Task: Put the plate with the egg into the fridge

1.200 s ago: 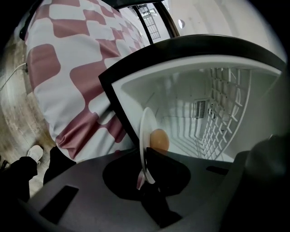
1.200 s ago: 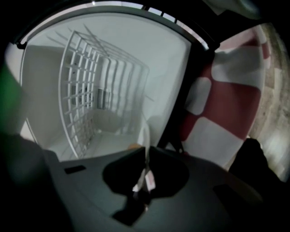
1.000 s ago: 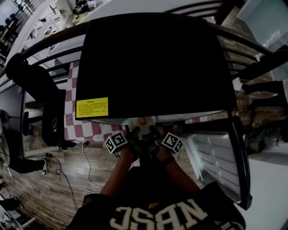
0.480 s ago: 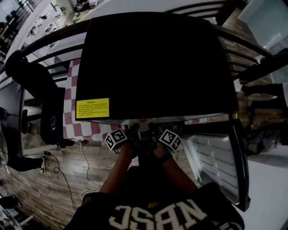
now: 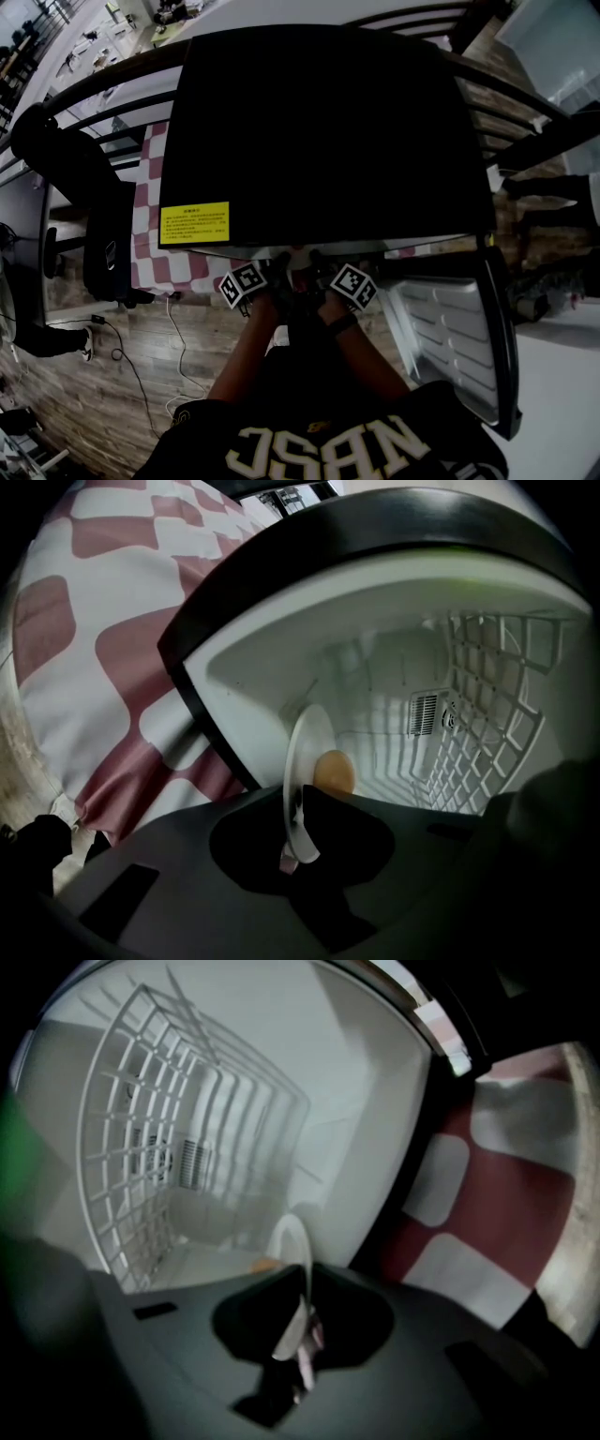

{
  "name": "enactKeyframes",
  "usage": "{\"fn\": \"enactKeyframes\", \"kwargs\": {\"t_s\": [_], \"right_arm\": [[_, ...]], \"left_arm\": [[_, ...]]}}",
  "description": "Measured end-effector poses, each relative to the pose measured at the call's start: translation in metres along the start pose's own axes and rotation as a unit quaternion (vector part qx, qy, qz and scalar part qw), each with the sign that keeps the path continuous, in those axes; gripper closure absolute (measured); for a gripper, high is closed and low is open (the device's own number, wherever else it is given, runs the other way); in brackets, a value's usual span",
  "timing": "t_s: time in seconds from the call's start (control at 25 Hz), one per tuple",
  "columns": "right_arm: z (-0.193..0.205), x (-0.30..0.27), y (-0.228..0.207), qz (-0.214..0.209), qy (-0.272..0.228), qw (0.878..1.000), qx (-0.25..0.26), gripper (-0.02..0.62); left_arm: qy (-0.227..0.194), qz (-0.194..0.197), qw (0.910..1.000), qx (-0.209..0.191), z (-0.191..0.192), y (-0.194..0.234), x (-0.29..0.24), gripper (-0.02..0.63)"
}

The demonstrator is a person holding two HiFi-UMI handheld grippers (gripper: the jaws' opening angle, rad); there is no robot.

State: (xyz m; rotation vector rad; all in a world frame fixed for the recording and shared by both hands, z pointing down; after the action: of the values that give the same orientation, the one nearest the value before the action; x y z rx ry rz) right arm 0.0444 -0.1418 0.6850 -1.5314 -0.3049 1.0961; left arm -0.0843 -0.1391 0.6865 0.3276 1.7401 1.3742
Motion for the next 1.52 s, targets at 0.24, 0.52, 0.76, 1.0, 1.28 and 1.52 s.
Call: {"fn": "enactKeyframes", "kwargs": {"t_s": [0.24, 0.52, 0.76, 1.0, 1.28, 1.52], "right_arm": [[-0.002, 0.000, 0.008, -0.001, 0.017, 0.996, 0.091, 0.502], [-0.002, 0.003, 0.016, 0.017, 0.040, 0.965, 0.260, 0.408], [-0.003, 0.010, 0.016, 0.027, 0.023, 0.941, 0.335, 0.403], [-0.008, 0.030, 0.020, 0.027, -0.008, 0.914, 0.405, 0.403], [0.013, 0.048, 0.003, 0.005, 0.033, 0.924, 0.382, 0.407], [0.032, 0.048, -0.003, -0.020, 0.063, 0.935, 0.348, 0.474]], "left_arm": [[0.044, -0.011, 0.9959, -0.078, 0.003, -0.013, -0.002, 0.451], [0.086, -0.073, 0.9601, -0.256, 0.016, -0.013, 0.000, 0.370], [0.087, -0.116, 0.9263, -0.348, 0.016, -0.005, 0.012, 0.351], [0.074, -0.121, 0.8995, -0.413, 0.020, -0.007, 0.028, 0.353], [0.059, -0.099, 0.8937, -0.434, 0.033, 0.004, 0.040, 0.355], [0.041, -0.101, 0.8877, -0.447, 0.036, 0.006, 0.044, 0.466]]}}
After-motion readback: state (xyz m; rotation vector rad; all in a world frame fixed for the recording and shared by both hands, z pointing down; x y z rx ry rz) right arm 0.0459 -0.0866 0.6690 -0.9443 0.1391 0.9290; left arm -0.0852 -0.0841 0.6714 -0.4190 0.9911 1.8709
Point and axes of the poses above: the fingertips, and each gripper's own axes: x backward along the fingers, y to its left, z out of its underside, the point moved 4 cm from there along x, backward along the fingers, and after that the axes turned 1 degree about y, right-handed, at the moved point
